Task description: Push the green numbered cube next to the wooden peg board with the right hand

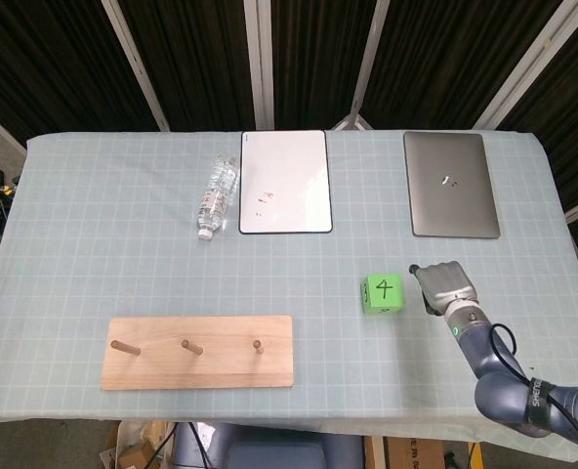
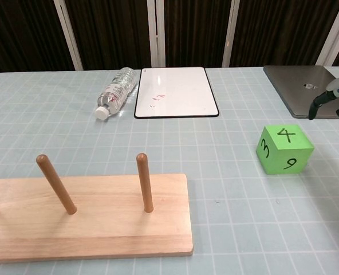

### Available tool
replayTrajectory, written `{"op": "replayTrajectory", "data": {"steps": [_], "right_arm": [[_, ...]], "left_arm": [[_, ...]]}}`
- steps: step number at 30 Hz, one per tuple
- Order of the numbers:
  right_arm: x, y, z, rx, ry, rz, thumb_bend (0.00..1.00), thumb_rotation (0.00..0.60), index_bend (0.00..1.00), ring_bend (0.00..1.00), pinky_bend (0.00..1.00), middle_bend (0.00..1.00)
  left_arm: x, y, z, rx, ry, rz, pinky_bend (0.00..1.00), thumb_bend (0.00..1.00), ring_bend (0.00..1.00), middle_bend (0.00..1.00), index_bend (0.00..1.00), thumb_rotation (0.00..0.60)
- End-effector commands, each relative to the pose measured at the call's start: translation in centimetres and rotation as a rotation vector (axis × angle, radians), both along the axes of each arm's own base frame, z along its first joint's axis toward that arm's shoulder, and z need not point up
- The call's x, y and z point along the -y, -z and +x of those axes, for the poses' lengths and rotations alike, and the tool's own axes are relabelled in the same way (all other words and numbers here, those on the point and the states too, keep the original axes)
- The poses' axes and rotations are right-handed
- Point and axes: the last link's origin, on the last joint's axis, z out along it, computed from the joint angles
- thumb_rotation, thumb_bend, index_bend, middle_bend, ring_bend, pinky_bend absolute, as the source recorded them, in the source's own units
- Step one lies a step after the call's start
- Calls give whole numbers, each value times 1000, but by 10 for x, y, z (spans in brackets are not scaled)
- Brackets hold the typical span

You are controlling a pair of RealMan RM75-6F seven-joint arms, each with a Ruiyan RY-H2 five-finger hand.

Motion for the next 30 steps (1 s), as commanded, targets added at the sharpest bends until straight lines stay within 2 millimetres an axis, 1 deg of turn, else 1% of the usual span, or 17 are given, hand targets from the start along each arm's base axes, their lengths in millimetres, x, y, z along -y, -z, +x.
{"op": "replayTrajectory", "data": {"steps": [1,6,10,20,30], "right_arm": [[0,0,-5,-9,9,8,867,600,199,800,720,815],[-1,2,-11,-7,30,25,867,600,211,800,720,815],[1,4,-11,5,27,30,867,600,214,800,720,815],[2,10,-6,22,12,50,867,600,216,799,720,815],[8,19,1,39,15,66,867,600,216,799,720,815]], "left_arm": [[1,-1,0,0,2,2,0,307,0,0,104,600],[2,0,1,-3,3,1,0,307,0,0,104,600],[1,1,0,-4,-1,-1,0,307,0,0,104,600],[0,2,1,-9,-1,-1,0,307,0,0,104,600],[0,1,0,-9,-6,2,0,307,0,0,104,600]]}}
